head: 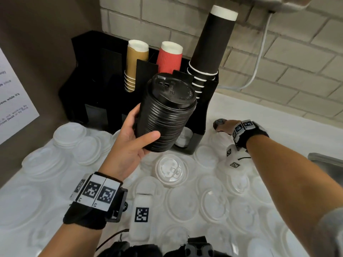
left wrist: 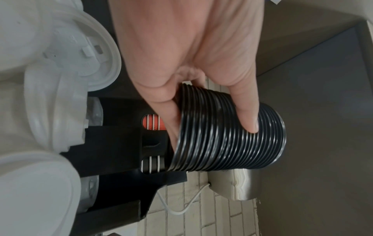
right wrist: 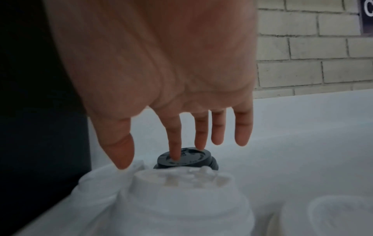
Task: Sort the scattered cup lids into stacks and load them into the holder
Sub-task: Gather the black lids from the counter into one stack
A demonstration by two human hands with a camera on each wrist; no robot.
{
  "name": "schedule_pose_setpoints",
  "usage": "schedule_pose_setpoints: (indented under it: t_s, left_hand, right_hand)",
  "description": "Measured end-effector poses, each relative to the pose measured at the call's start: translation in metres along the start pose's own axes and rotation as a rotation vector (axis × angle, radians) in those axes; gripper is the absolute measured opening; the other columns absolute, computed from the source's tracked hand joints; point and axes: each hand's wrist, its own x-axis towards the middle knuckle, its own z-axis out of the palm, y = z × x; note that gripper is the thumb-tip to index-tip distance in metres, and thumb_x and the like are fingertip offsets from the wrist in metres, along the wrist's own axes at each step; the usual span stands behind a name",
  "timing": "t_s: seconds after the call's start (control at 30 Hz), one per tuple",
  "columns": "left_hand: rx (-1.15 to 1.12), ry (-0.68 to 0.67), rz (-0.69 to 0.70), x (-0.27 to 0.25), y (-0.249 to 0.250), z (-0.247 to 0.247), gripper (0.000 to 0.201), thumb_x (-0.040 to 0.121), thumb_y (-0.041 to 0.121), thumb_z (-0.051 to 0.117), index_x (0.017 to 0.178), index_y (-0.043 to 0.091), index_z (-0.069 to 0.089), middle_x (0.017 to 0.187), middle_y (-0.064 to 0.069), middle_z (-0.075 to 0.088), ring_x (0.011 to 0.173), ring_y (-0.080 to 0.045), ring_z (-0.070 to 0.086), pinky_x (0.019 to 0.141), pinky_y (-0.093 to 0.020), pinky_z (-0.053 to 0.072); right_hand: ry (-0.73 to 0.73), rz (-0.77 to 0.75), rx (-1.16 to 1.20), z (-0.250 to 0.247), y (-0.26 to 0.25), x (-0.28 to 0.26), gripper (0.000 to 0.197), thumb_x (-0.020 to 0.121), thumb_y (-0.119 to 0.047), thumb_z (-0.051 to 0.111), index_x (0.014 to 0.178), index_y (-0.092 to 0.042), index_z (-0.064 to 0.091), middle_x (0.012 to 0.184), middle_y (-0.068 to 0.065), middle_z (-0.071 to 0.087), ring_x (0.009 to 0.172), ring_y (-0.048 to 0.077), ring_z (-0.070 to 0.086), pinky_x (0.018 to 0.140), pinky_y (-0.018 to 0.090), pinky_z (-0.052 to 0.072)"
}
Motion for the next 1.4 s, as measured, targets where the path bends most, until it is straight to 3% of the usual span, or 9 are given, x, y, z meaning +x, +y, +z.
schedule_pose_setpoints:
  t_s: [0.13,0.27,0.43,0.63,0.8,0.93,1.0,1.1,1.4]
  left_hand:
    - [0.002,0.021,-0.004,0.002,0.001,0.0,0.091,0.068,0.015,0.08,0.146,0.025,0.035,0.122,0.003,0.066,0.118,-0.018,0.061,0.085,-0.032,0.055]
    - [-0.004,0.046,-0.027,0.002,0.002,0.0,0.107,0.056,0.026,0.092,0.146,0.026,0.036,0.122,0.002,0.066,0.118,-0.018,0.061,0.088,-0.034,0.056]
    - [0.019,0.068,-0.013,0.003,-0.002,-0.003,0.09,0.067,0.008,0.075,0.147,0.024,0.035,0.12,0.003,0.067,0.117,-0.018,0.062,0.087,-0.034,0.056]
    - [0.032,0.075,-0.023,0.003,-0.004,-0.004,0.099,0.058,0.019,0.089,0.144,0.026,0.038,0.118,0.004,0.068,0.115,-0.017,0.063,0.084,-0.032,0.056]
    - [0.052,0.086,-0.006,0.005,-0.009,-0.007,0.073,0.072,0.005,0.067,0.137,0.031,0.044,0.113,0.006,0.07,0.11,-0.013,0.065,0.08,-0.028,0.055]
    - [0.053,0.089,-0.014,0.006,-0.008,-0.006,0.073,0.074,0.004,0.066,0.137,0.03,0.043,0.114,0.005,0.07,0.11,-0.013,0.065,0.081,-0.028,0.055]
    - [0.043,0.097,-0.012,0.006,-0.006,-0.005,0.074,0.074,0.005,0.066,0.14,0.03,0.042,0.117,0.004,0.068,0.113,-0.015,0.064,0.082,-0.029,0.055]
    - [0.026,0.094,-0.009,0.005,-0.005,0.0,0.073,0.075,0.005,0.066,0.14,0.029,0.042,0.121,0.002,0.067,0.117,-0.017,0.062,0.084,-0.03,0.055]
    - [-0.017,0.038,-0.046,-0.014,-0.008,0.016,0.067,0.073,0.009,0.071,0.132,0.035,0.05,0.135,-0.006,0.058,0.121,-0.022,0.06,0.086,-0.033,0.055]
  right_hand:
    - [-0.012,-0.003,-0.087,0.002,0.001,0.011,0.06,0.095,-0.048,0.048,0.145,-0.015,0.039,0.152,0.007,0.036,0.138,0.027,0.034,0.107,0.032,0.028]
    - [-0.051,-0.05,-0.054,0.009,0.0,0.03,0.062,0.091,-0.043,0.058,0.138,-0.005,0.043,0.128,0.014,0.05,0.109,0.029,0.05,0.081,0.03,0.042]
    - [0.032,0.02,-0.002,0.012,0.001,0.046,0.082,0.082,-0.039,0.071,0.146,-0.013,0.029,0.141,0.018,0.042,0.126,0.038,0.043,0.094,0.039,0.038]
    - [0.02,0.005,-0.121,0.004,0.006,0.064,0.076,0.082,-0.051,0.064,0.136,-0.004,0.038,0.132,0.018,0.05,0.114,0.038,0.053,0.098,0.045,0.045]
    - [0.005,-0.03,-0.11,0.006,0.019,0.074,0.071,0.083,-0.051,0.064,0.132,-0.007,0.036,0.129,0.022,0.05,0.109,0.039,0.055,0.095,0.049,0.047]
    - [0.059,0.063,0.176,-0.007,0.023,0.061,0.067,0.09,-0.049,0.05,0.14,-0.013,0.025,0.13,0.024,0.049,0.114,0.038,0.052,0.098,0.045,0.041]
    - [0.108,0.066,0.509,-0.018,0.016,0.042,0.065,0.094,-0.041,0.048,0.146,-0.012,0.022,0.131,0.025,0.047,0.114,0.034,0.051,0.085,0.034,0.038]
    - [0.26,0.028,1.033,-0.034,0.006,0.006,0.058,0.093,-0.034,0.05,0.139,-0.007,0.024,0.083,0.011,0.047,0.07,0.021,0.048,0.057,0.028,0.034]
    - [0.411,-0.395,1.601,-0.042,-0.028,-0.164,0.042,0.068,-0.051,0.054,0.103,-0.028,0.049,0.096,-0.004,0.059,0.083,0.013,0.056,0.071,0.03,0.052]
